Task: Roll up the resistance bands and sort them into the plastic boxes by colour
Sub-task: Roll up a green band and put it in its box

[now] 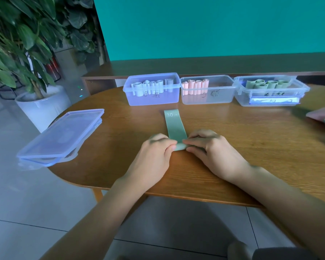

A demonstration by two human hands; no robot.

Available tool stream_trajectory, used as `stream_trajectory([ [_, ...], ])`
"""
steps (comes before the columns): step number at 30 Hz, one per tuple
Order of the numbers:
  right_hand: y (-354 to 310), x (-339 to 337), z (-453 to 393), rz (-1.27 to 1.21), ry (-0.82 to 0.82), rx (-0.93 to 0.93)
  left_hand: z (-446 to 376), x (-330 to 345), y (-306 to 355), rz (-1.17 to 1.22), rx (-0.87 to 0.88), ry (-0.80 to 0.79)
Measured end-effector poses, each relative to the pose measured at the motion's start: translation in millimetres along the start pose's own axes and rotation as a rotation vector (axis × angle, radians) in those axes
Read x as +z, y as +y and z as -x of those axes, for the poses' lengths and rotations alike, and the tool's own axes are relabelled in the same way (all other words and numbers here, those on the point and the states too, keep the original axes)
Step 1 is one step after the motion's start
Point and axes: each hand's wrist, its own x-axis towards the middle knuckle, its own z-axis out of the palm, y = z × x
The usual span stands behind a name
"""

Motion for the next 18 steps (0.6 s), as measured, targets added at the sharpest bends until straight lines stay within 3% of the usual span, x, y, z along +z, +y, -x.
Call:
stream_trajectory([
  [8, 10.1, 6.4, -12.5, -0.027, -0.059, 0.025, -10.7, 3.5, -2.8, 0.036, 0.020, -0.002],
  [13, 9.8, 6.2, -11.2, 0.021, 0.034, -0.015, -19.8, 8.6, -10.2, 0.062, 0.011, -0.005],
  [18, 14.5, 7.8, -16.3, -0.004, 0.021, -0.029, -21.7, 9.8, -11.9, 0.057, -0.016, -0.011],
])
